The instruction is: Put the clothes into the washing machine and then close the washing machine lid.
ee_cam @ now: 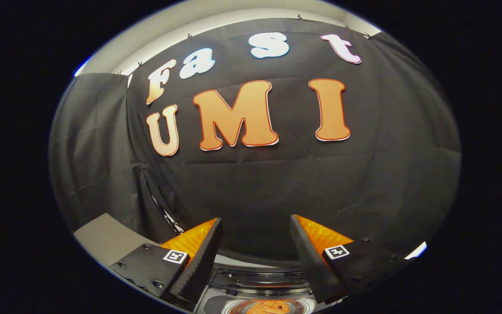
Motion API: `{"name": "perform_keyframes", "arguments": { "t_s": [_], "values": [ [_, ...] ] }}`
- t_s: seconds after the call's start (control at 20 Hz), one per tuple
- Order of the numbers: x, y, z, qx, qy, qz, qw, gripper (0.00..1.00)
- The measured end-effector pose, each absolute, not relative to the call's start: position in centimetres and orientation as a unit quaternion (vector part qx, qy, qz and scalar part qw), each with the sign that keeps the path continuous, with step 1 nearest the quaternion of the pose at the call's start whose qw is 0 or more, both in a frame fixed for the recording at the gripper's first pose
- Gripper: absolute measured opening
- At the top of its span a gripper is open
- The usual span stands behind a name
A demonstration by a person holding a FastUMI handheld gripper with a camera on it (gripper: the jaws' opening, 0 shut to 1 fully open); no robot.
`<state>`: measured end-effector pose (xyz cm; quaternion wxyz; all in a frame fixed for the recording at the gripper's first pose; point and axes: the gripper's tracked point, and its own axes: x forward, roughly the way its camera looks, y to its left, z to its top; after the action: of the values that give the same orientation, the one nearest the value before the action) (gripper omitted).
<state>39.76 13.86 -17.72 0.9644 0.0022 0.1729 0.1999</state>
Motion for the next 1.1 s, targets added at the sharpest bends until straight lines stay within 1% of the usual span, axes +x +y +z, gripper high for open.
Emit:
{"name": "perform_keyframes", "arguments": {
  "t_s": [0.2, 0.4, 0.6, 0.75, 0.85, 1.1],
  "values": [
    [42.6, 14.1, -21.4, 0.003, 0.214, 0.190, 0.958, 0.98],
    [45.4, 13.2, -24.7, -0.003, 0.242, 0.167, 0.956, 0.99],
    [46.4, 12.6, -28.1, 0.015, 0.274, 0.148, 0.950, 0.99],
    [46.6, 12.3, -30.9, -0.008, 0.296, 0.139, 0.945, 0.99],
    [46.8, 12.2, -31.0, -0.028, 0.284, 0.138, 0.948, 0.99],
    [46.8, 12.9, -31.3, -0.023, 0.290, 0.149, 0.945, 0.99]
  ]
}}
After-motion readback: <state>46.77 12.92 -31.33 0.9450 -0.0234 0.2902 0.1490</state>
